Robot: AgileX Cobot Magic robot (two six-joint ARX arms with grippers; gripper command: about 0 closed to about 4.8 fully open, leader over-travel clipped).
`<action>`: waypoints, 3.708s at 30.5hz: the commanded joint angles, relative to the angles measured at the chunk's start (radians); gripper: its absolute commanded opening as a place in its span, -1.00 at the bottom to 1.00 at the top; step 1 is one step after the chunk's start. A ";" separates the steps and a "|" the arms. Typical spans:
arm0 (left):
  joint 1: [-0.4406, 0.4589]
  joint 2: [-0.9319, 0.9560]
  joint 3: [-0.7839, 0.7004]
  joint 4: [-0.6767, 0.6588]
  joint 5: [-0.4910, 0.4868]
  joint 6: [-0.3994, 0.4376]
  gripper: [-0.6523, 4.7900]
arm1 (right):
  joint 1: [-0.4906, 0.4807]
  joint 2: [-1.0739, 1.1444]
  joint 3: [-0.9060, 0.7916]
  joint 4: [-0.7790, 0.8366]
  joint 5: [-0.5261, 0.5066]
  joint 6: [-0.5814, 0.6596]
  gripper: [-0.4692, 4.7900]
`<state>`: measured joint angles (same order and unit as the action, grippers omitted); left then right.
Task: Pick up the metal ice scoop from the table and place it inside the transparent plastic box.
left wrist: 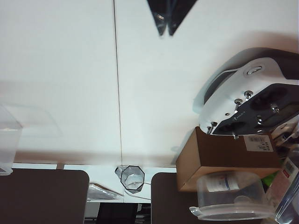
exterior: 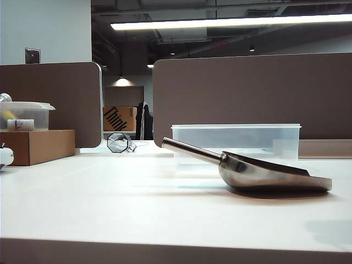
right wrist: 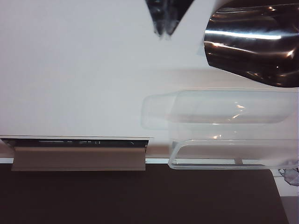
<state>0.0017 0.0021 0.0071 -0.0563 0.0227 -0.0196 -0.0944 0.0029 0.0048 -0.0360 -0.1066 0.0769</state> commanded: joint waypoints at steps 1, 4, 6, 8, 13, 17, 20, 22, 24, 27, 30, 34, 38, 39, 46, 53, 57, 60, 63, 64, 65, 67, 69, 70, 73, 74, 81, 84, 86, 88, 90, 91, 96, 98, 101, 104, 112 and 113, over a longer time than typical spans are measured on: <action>-0.002 0.001 0.000 0.013 0.005 -0.079 -0.78 | 0.000 0.001 0.001 0.011 -0.001 -0.002 -0.82; -0.001 0.001 0.000 0.028 0.008 -0.150 -0.78 | 0.000 0.001 0.001 0.011 -0.001 -0.002 -0.82; -0.001 0.001 0.000 0.045 0.008 -0.166 -0.78 | 0.000 0.001 0.001 0.011 -0.001 -0.002 -0.82; -0.001 0.001 0.000 0.053 0.008 -0.165 -0.78 | 0.001 0.001 0.001 0.011 -0.001 -0.002 -0.82; -0.001 0.001 0.000 0.051 0.008 -0.164 -0.78 | 0.002 0.001 0.001 0.011 -0.001 -0.002 -0.82; -0.001 0.001 0.000 0.072 0.175 -0.165 -0.78 | 0.035 0.019 0.001 0.011 0.002 -0.002 -0.82; -0.003 0.001 0.000 0.135 0.434 -0.203 -0.78 | 0.114 0.050 0.001 0.011 0.000 -0.002 -0.82; -0.010 0.001 0.003 0.174 0.508 -0.298 -0.78 | 0.193 0.074 0.001 0.011 0.000 -0.002 -0.82; -0.030 0.003 0.021 0.189 0.538 -0.355 -0.78 | 0.282 0.102 0.001 0.011 0.000 -0.002 -0.82; -0.081 0.021 0.074 0.187 0.543 -0.358 -0.78 | 0.406 0.151 0.001 0.011 -0.002 -0.002 -0.82; -0.170 0.156 0.179 0.232 0.538 -0.327 -0.78 | 0.515 0.204 0.001 0.010 -0.004 -0.002 -0.82; -0.290 0.555 0.409 0.225 0.540 -0.151 -0.09 | 0.532 0.225 0.001 0.010 -0.002 -0.002 -0.82; -0.389 0.933 0.620 0.221 0.540 -0.169 0.46 | 0.532 0.225 0.001 0.010 -0.002 -0.002 -0.82; -0.407 0.999 0.655 0.220 0.540 -0.183 0.63 | 0.532 0.225 0.001 0.010 -0.003 -0.002 -0.82; -0.471 1.506 0.902 0.175 0.539 -0.409 1.00 | 0.532 0.224 0.001 0.010 -0.003 -0.002 -0.82; -0.477 1.594 0.904 0.190 0.517 -0.614 1.00 | 0.531 0.224 0.001 0.010 -0.002 -0.002 -0.82; -0.479 1.594 0.904 0.229 0.484 -0.695 1.00 | 0.531 0.224 0.001 0.010 -0.003 -0.002 -0.82; -0.513 1.595 0.898 0.228 0.406 -0.766 1.00 | 0.531 0.224 0.001 0.010 -0.002 -0.002 -0.82; -0.558 1.594 0.898 0.206 0.308 -0.805 1.00 | 0.531 0.224 0.001 0.010 -0.003 -0.002 -0.82; -0.574 1.594 0.898 0.207 0.276 -0.835 1.00 | 0.531 0.224 0.001 0.010 -0.003 -0.002 -0.82; -0.589 1.594 0.898 0.213 0.251 -0.861 1.00 | 0.531 0.224 0.001 0.010 -0.003 -0.002 -0.82; -0.631 1.594 0.898 0.241 0.190 -0.892 1.00 | 0.531 0.224 0.001 0.010 -0.003 -0.002 -0.82; -0.670 1.594 0.898 0.254 0.139 -0.917 1.00 | 0.531 0.224 0.001 0.010 -0.003 -0.002 -0.82; -0.683 1.594 0.898 0.252 0.124 -0.932 1.00 | 0.531 0.224 0.001 0.010 -0.003 -0.002 -0.82; -0.730 1.605 0.896 0.246 0.016 -0.993 1.00 | 0.530 0.224 0.001 0.010 -0.002 -0.002 -0.82; -0.740 1.613 0.896 0.269 0.001 -1.010 1.00 | 0.530 0.224 0.001 0.010 -0.002 -0.002 -0.82; -0.746 1.676 0.896 0.403 -0.032 -1.123 1.00 | 0.530 0.224 0.001 0.010 0.000 -0.002 -0.82; -0.745 1.738 0.896 0.410 -0.038 -1.191 1.00 | 0.530 0.224 0.001 0.010 -0.002 -0.002 -0.82; -0.745 1.785 0.896 0.470 -0.037 -1.236 1.00 | 0.530 0.224 0.001 0.010 0.000 -0.002 -0.82; -0.750 1.818 0.896 0.558 -0.039 -1.253 1.00 | 0.530 0.224 0.001 0.010 -0.001 -0.002 -0.82; -0.750 1.824 0.896 0.603 -0.067 -1.253 1.00 | 0.527 0.224 0.001 0.010 0.000 -0.002 -0.82; -0.750 1.824 0.896 0.605 -0.079 -1.253 1.00 | 0.525 0.224 0.001 0.010 -0.001 -0.002 -0.82; -0.744 1.848 0.896 0.615 -0.105 -1.279 1.00 | 0.499 0.224 0.001 0.010 0.000 -0.002 -0.82; -0.745 1.870 0.896 0.655 -0.109 -1.298 1.00 | 0.499 0.224 0.001 0.010 -0.001 -0.002 -0.82; -0.745 1.891 0.896 0.687 -0.109 -1.301 0.87 | 0.499 0.224 0.001 0.010 0.000 -0.002 -0.82; -0.745 1.896 0.896 0.702 -0.112 -1.298 0.39 | 0.499 0.224 0.001 0.010 0.000 -0.002 -0.82; -0.745 1.896 0.896 0.724 -0.135 -1.299 -0.23 | 0.499 0.224 0.001 0.010 0.000 -0.002 -0.82; -0.745 1.896 0.896 0.724 -0.135 -1.298 -0.24 | 0.499 0.224 0.001 0.010 0.000 -0.002 -0.82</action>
<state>-0.7422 1.8999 0.9024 0.6540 -0.1062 -1.3220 0.4042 0.2268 0.0048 -0.0429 -0.1062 0.0769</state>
